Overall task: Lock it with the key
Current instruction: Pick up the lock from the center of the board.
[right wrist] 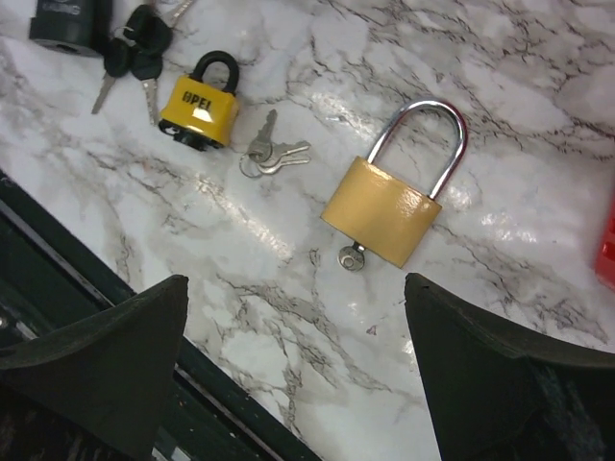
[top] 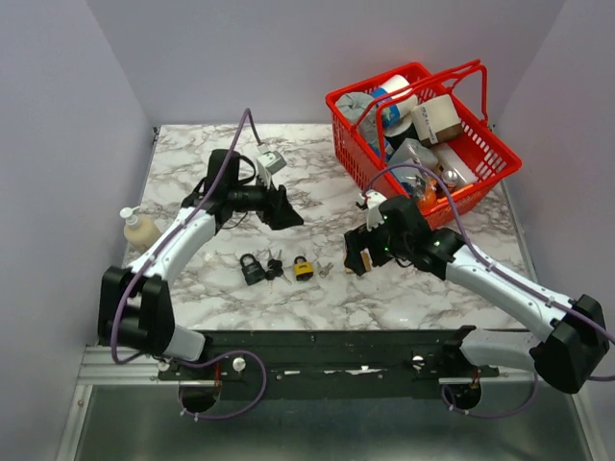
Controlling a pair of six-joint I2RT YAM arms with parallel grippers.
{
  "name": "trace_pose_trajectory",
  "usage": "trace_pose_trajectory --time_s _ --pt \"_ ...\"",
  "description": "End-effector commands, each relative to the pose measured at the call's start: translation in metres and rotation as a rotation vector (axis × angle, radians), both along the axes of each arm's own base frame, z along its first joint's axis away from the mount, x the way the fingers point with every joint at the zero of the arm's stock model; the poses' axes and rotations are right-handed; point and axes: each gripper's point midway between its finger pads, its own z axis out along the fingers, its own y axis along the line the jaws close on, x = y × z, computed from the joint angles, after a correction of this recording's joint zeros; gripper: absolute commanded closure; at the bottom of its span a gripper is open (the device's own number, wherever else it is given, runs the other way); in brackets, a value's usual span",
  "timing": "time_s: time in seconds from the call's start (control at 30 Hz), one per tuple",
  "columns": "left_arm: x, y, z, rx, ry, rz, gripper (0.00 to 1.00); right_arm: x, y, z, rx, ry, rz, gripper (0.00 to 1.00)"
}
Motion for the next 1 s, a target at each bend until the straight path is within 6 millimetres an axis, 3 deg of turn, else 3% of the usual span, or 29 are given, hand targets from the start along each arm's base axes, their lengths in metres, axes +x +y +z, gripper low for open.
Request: trace_pose_trajectory --time_s 0.0,0.03,0.1,0.13,0.2,0.23,0.47,0.7,0.97 --pt "0.005 0.013 0.05 -0.073 -0.137 0.193 0.2 0.017 0.005 -0.022 -0.051 0.02 -0.156 0.0" --pt "-0.001 0.017 0.066 -0.09 -0.179 0.211 0.2 0.014 0.008 -0.027 -0.083 0.028 -0.142 0.0" --pt "-0.004 0.024 0.072 -0.091 -0.2 0.256 0.2 0.02 0.01 -0.042 -0.165 0.044 -0.158 0.0" --pt "-0.01 0.027 0.085 -0.106 -0.229 0.274 0.2 0.017 0.01 -0.05 -0.207 0.062 -0.16 0.0" --pt "-0.013 0.033 0.089 -0.109 -0.234 0.314 0.2 0.022 0.005 -0.058 -0.253 0.077 -0.224 0.0" --pt "-0.018 0.035 0.097 -0.124 -0.246 0.327 0.2 0.018 -0.001 -0.071 -0.303 0.113 -0.243 0.0" --pt "-0.031 0.04 0.105 -0.168 -0.229 0.369 0.2 0.028 -0.006 -0.084 -0.35 0.137 -0.356 0.0" --pt "-0.035 0.041 0.108 -0.182 -0.236 0.376 0.2 0.031 -0.004 -0.102 -0.4 0.185 -0.385 0.0" --pt "-0.039 0.04 0.113 -0.199 -0.243 0.369 0.19 0.036 -0.016 -0.118 -0.434 0.228 -0.426 0.0"
